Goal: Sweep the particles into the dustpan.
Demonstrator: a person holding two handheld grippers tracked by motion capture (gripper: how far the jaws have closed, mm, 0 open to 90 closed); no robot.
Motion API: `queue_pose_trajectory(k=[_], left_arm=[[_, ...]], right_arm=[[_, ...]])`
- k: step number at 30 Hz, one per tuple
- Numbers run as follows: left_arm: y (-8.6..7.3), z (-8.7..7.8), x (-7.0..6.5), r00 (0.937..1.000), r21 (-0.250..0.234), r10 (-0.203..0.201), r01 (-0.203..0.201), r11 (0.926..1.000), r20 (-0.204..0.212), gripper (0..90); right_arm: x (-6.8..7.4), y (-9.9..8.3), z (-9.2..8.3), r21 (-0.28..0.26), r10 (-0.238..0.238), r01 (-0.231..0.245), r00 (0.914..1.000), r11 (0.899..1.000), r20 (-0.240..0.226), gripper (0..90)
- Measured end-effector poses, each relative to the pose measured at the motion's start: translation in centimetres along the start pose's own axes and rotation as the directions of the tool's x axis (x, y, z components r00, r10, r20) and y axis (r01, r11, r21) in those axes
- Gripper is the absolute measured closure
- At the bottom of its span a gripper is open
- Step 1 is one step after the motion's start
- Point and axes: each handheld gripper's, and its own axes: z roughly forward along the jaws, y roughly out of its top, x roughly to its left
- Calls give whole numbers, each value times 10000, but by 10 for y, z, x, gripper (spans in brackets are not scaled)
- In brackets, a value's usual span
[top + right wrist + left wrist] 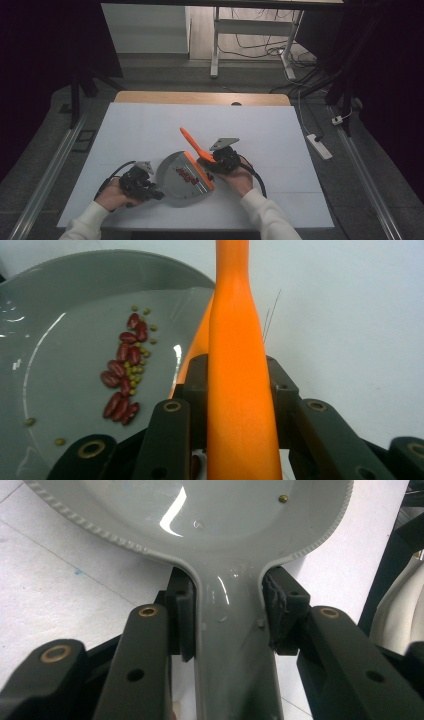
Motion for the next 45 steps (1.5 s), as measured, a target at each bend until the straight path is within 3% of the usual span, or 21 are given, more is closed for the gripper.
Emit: queue_pose_trajectory(k=[7, 9, 11, 13, 15, 17, 20, 24, 28, 33, 42, 45], left_arm=[[0, 0, 0, 10000, 34, -1, 1, 10000, 14, 613], [0, 0, 0, 10000, 30, 12, -12, 10000, 9, 614], [0, 0, 0, 10000, 24, 5, -5, 10000, -8, 614], [0, 0, 0, 10000, 22, -5, 5, 10000, 10, 614], [0, 0, 0, 10000, 31, 13, -13, 10000, 28, 613], [0, 0, 0, 10000, 39, 15, -16, 10000, 15, 614], [0, 1, 0, 10000, 35, 6, -6, 10000, 20, 614], [0, 1, 0, 10000, 41, -14, 14, 10000, 23, 614], [0, 1, 0, 10000, 49, -11, 11, 10000, -7, 613], [0, 1, 0, 10000, 30, -11, 11, 10000, 9, 614], [0, 1, 0, 10000, 36, -9, 9, 10000, 4, 613], [0, 1, 1, 10000, 60, -3, 3, 10000, 1, 614]], right_arm=[[14, 5, 3, -204, 34, -42, 9992, 9998, -391, 704], [21, 9, 4, -340, 148, -188, 9935, 9992, -1127, 704], [25, 10, 4, -324, 30, -72, 9918, 9994, -1275, 704], [28, 13, 2, -588, 46, -153, 9843, 9982, -1767, 704], [28, 16, -4, -818, 15, -155, 9856, 9965, -1692, 704], [24, 18, -11, -964, -133, 17, 9926, 9953, -1204, 704], [12, 16, -21, -1089, 143, -228, 9968, 9938, -782, 704], [-4, 6, -27, -966, 519, -537, 9984, 9939, -205, 704], [-9, -2, -21, -631, 690, -681, 9975, 9957, 134, 704], [-6, -7, -8, -142, 512, -510, 9986, 9986, 97, 704], [10, -5, -4, -192, 415, -422, 9985, 9989, -355, 704], [15, -3, -4, -373, 543, -573, 9956, 9977, -762, 704]])
